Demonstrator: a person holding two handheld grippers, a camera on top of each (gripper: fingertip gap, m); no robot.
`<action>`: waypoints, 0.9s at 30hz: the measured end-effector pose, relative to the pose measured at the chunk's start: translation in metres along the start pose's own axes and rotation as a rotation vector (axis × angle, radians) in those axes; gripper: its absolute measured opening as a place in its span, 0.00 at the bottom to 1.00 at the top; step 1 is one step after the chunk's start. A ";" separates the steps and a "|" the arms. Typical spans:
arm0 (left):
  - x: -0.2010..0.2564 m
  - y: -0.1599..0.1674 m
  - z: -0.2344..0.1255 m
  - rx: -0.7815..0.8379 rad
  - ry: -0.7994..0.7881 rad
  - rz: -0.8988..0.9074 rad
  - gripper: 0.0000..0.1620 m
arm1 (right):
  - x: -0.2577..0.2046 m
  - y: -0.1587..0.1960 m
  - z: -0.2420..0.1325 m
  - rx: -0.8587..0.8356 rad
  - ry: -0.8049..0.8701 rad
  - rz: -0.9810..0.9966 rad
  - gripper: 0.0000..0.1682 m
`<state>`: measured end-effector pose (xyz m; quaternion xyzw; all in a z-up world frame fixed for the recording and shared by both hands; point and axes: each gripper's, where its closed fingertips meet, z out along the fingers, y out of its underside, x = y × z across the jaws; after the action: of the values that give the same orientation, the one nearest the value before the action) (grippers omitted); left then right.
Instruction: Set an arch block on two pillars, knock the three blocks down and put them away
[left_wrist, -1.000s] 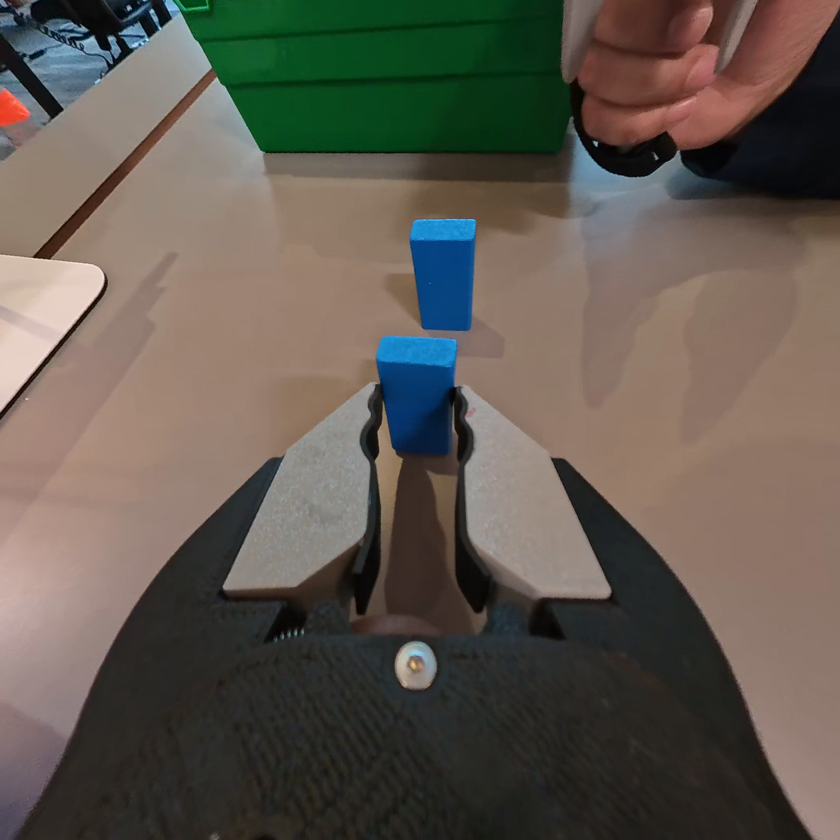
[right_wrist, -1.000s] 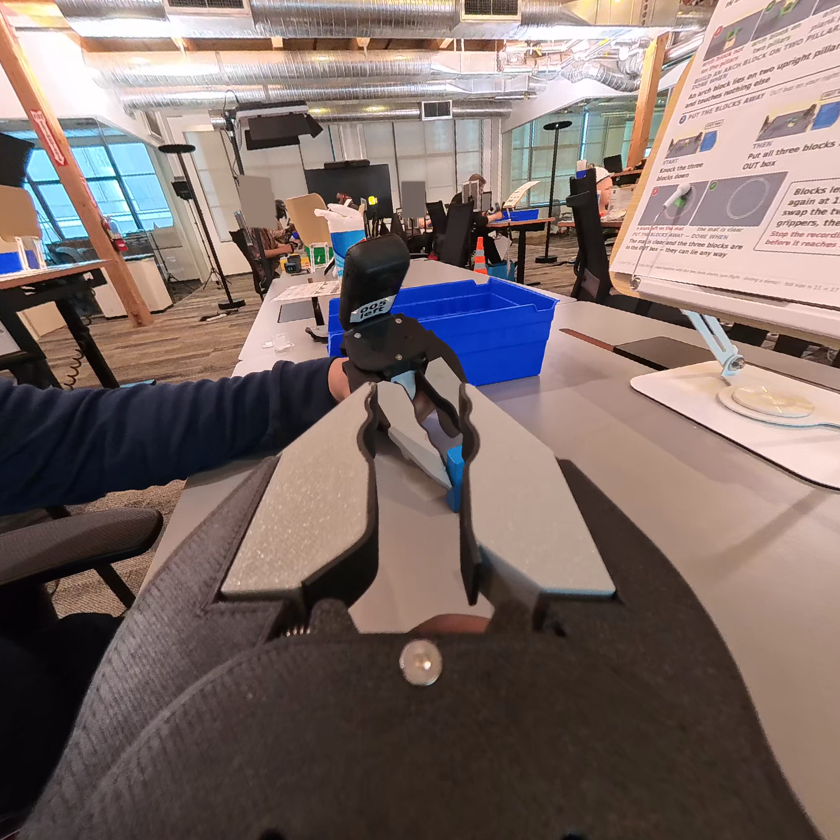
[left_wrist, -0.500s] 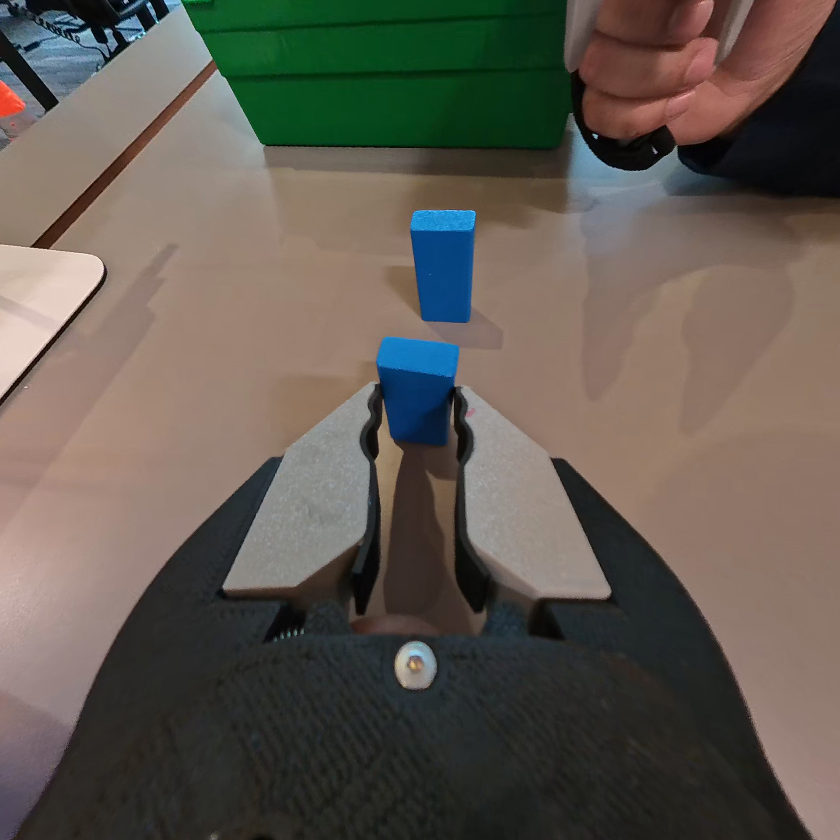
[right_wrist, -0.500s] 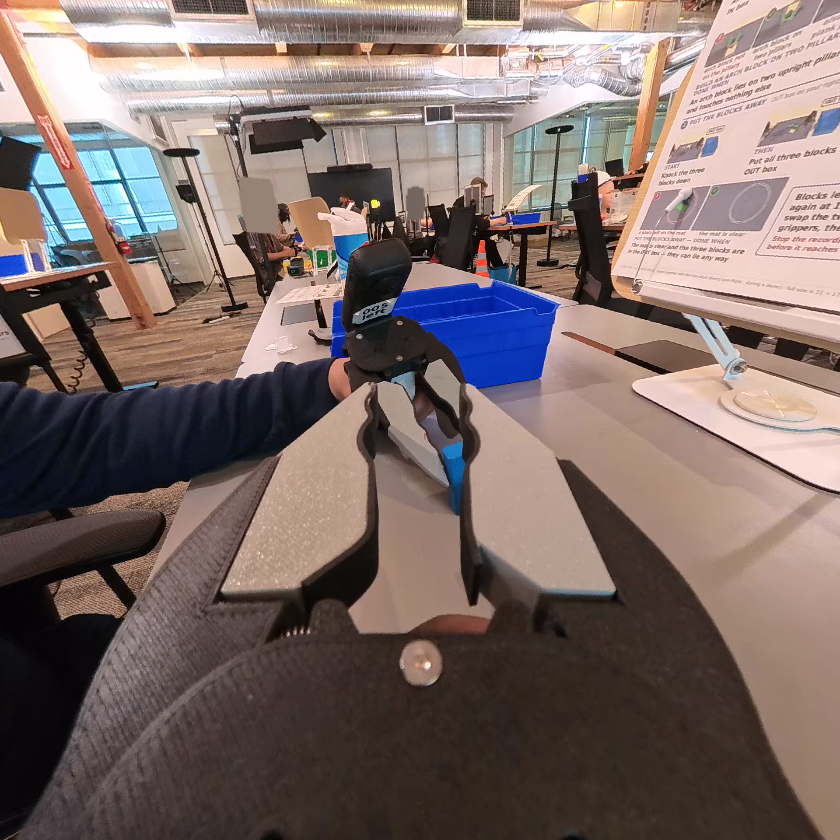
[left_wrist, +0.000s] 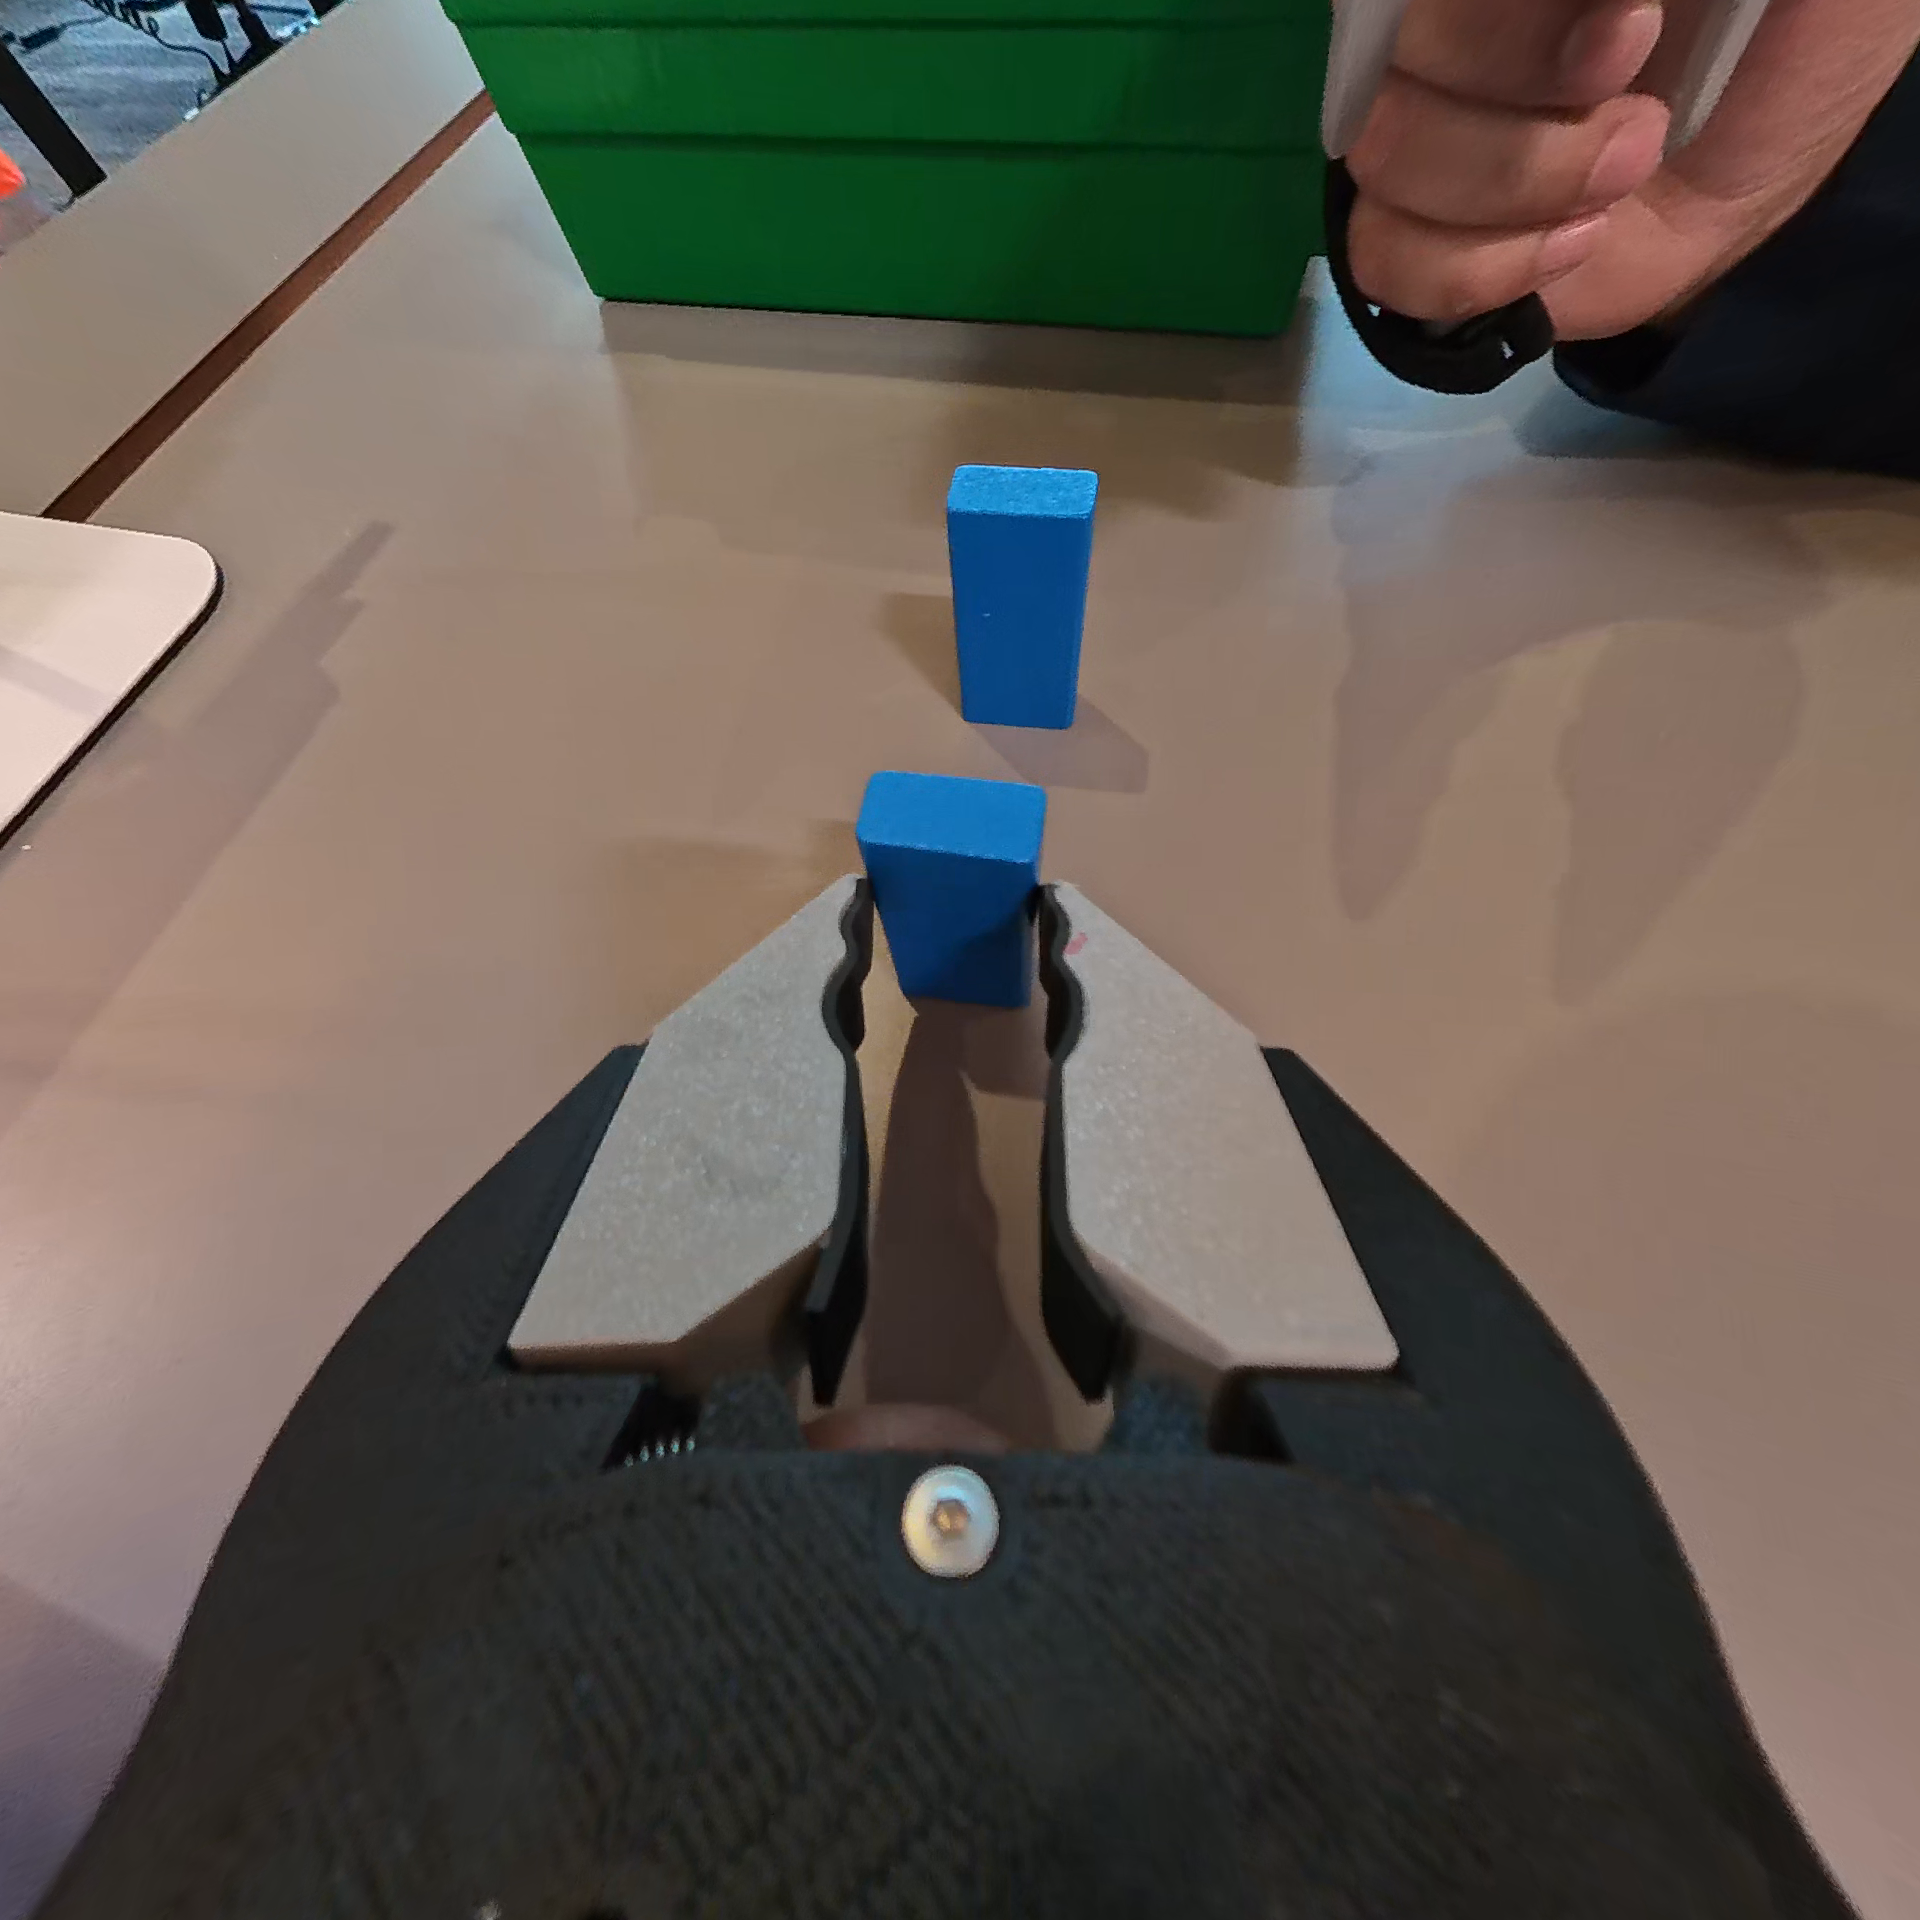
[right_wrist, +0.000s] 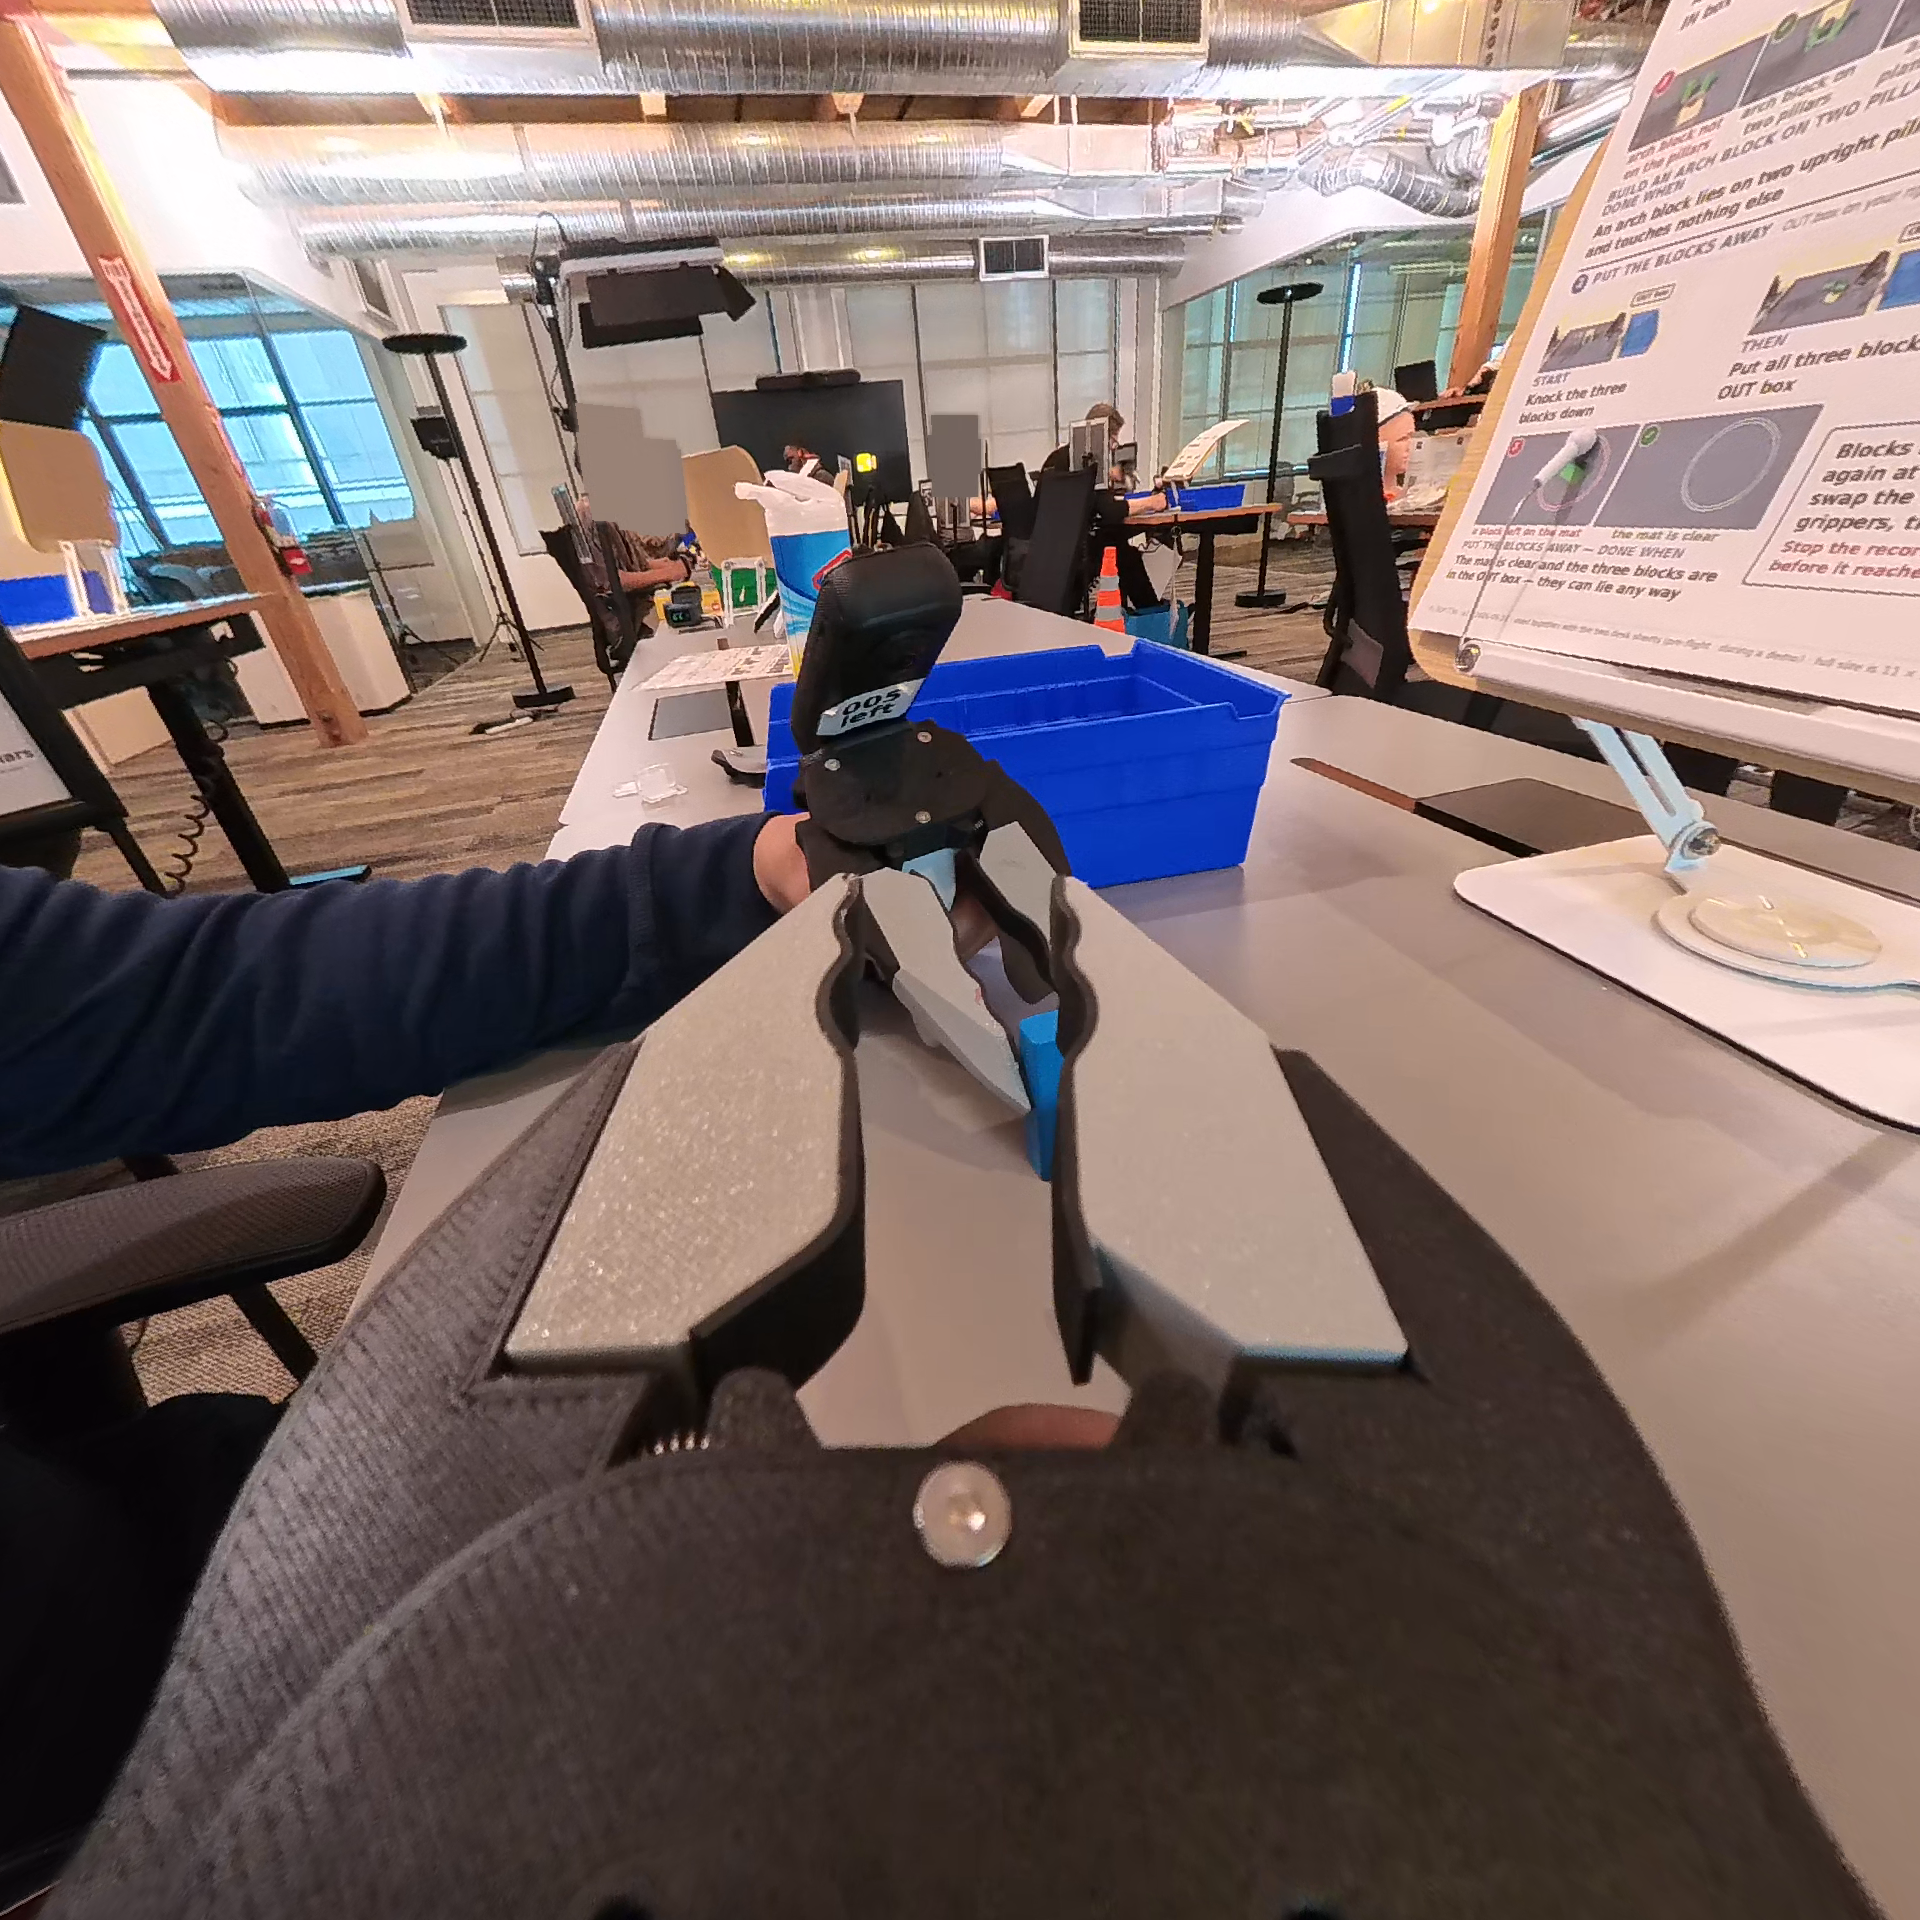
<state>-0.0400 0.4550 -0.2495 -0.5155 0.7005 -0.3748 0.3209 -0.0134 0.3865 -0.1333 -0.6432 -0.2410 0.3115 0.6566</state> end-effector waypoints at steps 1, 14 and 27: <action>0.000 0.000 0.000 -0.001 0.000 -0.002 0.18 | 0.000 0.000 0.000 0.000 -0.002 0.001 0.19; -0.002 -0.040 -0.024 0.189 -0.038 -0.045 0.28 | 0.000 -0.001 0.000 0.005 0.002 -0.002 0.20; -0.062 -0.079 -0.186 0.524 -0.641 -0.559 0.28 | -0.001 -0.001 0.000 0.006 -0.005 0.007 0.21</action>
<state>-0.1411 0.5360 -0.0830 -0.6749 0.2841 -0.4323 0.5262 -0.0143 0.3860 -0.1326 -0.6414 -0.2392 0.3162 0.6568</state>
